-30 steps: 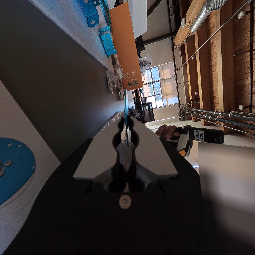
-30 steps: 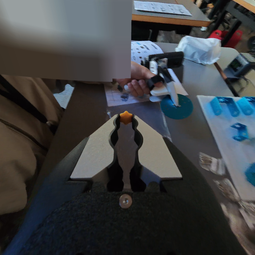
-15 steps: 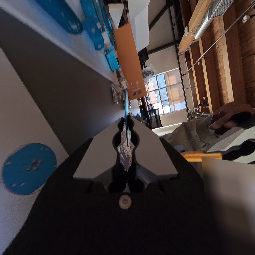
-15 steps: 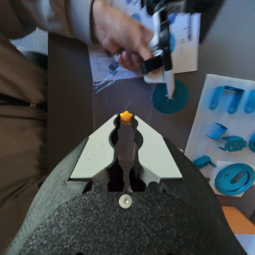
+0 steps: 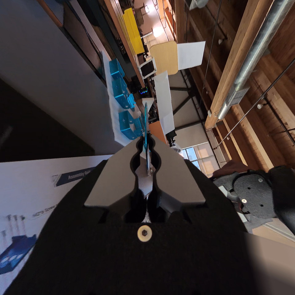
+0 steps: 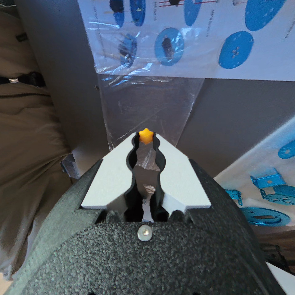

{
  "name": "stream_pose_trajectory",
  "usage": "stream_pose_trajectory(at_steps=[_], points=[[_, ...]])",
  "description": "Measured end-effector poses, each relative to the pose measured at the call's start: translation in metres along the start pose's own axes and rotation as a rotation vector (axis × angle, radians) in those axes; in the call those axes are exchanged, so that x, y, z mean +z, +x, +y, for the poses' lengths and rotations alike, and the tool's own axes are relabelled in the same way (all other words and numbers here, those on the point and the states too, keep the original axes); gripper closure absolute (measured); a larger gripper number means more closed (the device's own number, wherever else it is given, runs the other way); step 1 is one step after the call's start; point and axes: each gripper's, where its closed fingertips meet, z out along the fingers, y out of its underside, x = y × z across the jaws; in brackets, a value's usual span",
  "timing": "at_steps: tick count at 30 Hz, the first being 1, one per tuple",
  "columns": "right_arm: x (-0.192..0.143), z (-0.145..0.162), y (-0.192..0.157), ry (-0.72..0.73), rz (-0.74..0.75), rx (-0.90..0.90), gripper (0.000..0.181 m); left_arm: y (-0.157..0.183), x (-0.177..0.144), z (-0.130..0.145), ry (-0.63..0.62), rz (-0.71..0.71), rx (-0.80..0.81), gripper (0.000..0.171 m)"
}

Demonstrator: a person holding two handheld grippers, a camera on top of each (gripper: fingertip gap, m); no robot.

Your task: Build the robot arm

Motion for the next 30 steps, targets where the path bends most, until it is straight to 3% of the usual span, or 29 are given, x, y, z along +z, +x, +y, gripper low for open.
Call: stream_pose_trajectory(at_steps=[9, 24, 30], points=[[0.017, -0.005, 0.017, -0.088, -0.074, 0.053, 0.165, -0.008, -0.016, -0.024, 0.082, 0.013, -0.061, 0.166], [0.018, -0.010, 0.019, -0.102, -0.045, 0.017, 0.165, -0.011, -0.013, -0.021, 0.068, 0.005, -0.064, 0.166], [-0.003, -0.016, -0.002, 0.021, -0.093, -0.044, 0.165, -0.011, -0.008, -0.015, 0.040, 0.007, -0.060, 0.166]])
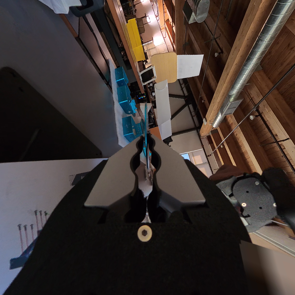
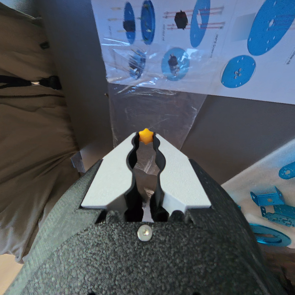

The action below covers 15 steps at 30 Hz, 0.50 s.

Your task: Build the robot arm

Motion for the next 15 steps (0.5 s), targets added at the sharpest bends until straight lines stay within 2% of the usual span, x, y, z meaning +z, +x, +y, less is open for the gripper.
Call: stream_pose_trajectory(at_steps=[5, 10, 15], points=[[-0.036, 0.006, -0.023, 0.255, -0.020, -0.075, 0.165, 0.012, 0.017, 0.031, -0.140, 0.055, 0.031, 0.166], [-0.071, 0.027, -0.034, 0.563, 0.087, -0.121, 0.165, 0.032, 0.034, 0.076, -0.301, 0.132, 0.080, 0.167], [-0.091, 0.048, -0.037, 0.801, 0.207, -0.136, 0.165, 0.043, 0.048, 0.132, -0.447, 0.162, 0.066, 0.166]])
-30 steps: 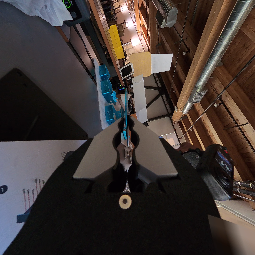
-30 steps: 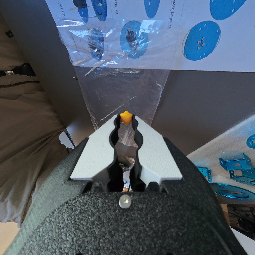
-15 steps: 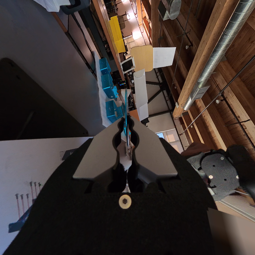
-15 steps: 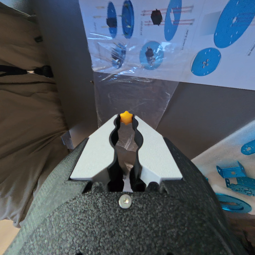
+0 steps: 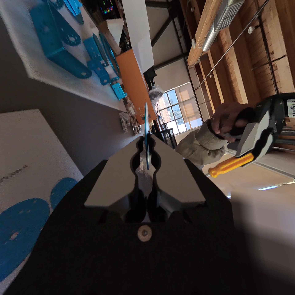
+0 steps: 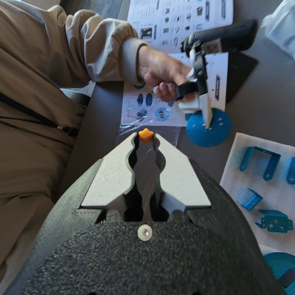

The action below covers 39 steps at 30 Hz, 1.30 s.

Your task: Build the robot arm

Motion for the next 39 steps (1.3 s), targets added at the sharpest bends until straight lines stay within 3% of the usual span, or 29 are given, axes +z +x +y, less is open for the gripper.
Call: stream_pose_trajectory(at_steps=[6, 17, 27, 39], points=[[-0.023, 0.007, 0.000, 0.170, 0.109, -0.022, 0.165, -0.001, 0.028, 0.038, -0.114, -0.020, 0.016, 0.166], [-0.041, 0.026, 0.020, 0.270, 0.295, -0.009, 0.165, -0.011, 0.037, 0.053, -0.153, -0.021, -0.046, 0.166], [-0.028, 0.045, 0.042, 0.218, 0.362, 0.021, 0.165, -0.011, 0.037, 0.052, -0.152, -0.021, -0.055, 0.166], [-0.020, 0.044, 0.046, 0.203, 0.352, 0.022, 0.165, -0.012, 0.037, 0.053, -0.155, -0.026, -0.050, 0.166]])
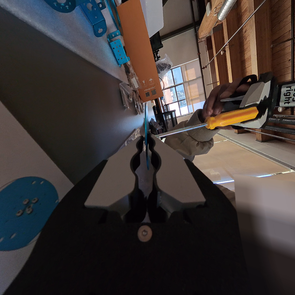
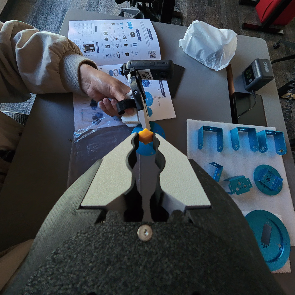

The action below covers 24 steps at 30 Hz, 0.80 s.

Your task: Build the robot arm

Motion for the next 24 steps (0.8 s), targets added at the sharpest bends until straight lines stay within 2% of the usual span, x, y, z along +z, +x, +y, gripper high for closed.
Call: stream_pose_trajectory(at_steps=[24], points=[[0.0006, -0.0034, -0.0012, -0.015, 0.022, -0.027, 0.165, -0.0007, -0.0010, -0.0021, 0.009, 0.001, -0.008, 0.166]])
